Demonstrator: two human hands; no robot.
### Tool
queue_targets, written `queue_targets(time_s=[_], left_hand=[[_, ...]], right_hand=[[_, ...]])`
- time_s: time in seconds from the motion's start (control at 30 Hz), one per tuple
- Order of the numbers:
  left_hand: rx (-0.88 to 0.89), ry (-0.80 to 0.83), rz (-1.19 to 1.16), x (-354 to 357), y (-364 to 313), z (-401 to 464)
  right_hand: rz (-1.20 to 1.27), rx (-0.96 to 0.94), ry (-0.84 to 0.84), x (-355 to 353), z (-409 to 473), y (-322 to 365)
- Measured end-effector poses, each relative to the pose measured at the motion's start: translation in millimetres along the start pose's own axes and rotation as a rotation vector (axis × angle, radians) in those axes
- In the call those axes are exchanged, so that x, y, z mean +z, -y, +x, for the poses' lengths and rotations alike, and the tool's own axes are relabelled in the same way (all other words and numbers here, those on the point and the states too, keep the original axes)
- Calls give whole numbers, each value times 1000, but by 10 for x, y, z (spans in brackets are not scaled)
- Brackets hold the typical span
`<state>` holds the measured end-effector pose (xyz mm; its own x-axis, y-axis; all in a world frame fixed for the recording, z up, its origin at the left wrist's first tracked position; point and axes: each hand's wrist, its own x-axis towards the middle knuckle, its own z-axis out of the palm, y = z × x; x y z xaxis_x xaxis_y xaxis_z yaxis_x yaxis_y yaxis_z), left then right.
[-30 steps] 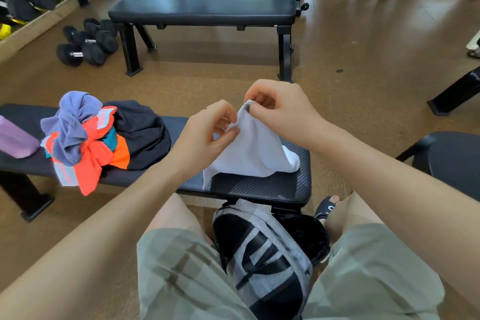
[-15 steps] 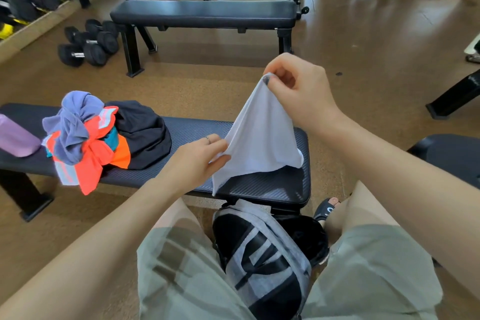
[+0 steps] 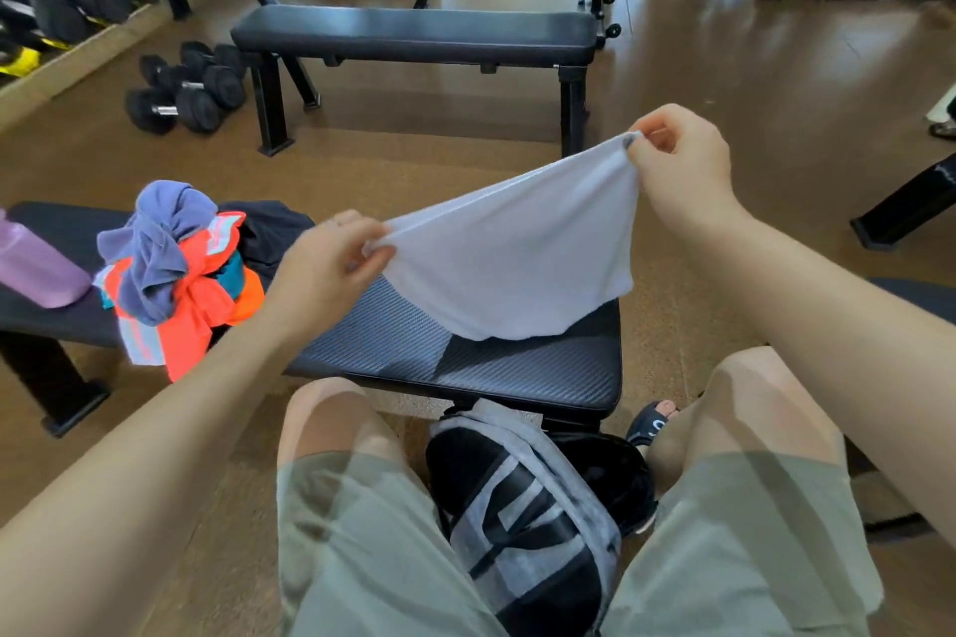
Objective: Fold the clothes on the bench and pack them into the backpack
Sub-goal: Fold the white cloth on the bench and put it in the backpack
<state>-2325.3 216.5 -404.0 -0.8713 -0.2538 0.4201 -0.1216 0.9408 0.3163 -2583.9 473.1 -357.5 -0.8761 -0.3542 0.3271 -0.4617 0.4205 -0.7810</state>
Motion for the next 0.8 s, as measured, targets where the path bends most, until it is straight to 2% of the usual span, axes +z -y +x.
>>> queue_targets(time_s=[0.13, 0.2, 0.37, 0.8], left_hand=[[-100, -275, -126, -302, -90, 284], [-151, -376, -155, -396, -119, 415], [-200, -272, -83, -400, 6, 516], [-391, -169, -3, -145, 182, 913]], right_hand=[[155, -10, -80, -44, 88, 88], [223, 23, -35, -10, 105, 119], [236, 119, 18, 45, 70, 37], [256, 249, 94, 275, 447, -56]])
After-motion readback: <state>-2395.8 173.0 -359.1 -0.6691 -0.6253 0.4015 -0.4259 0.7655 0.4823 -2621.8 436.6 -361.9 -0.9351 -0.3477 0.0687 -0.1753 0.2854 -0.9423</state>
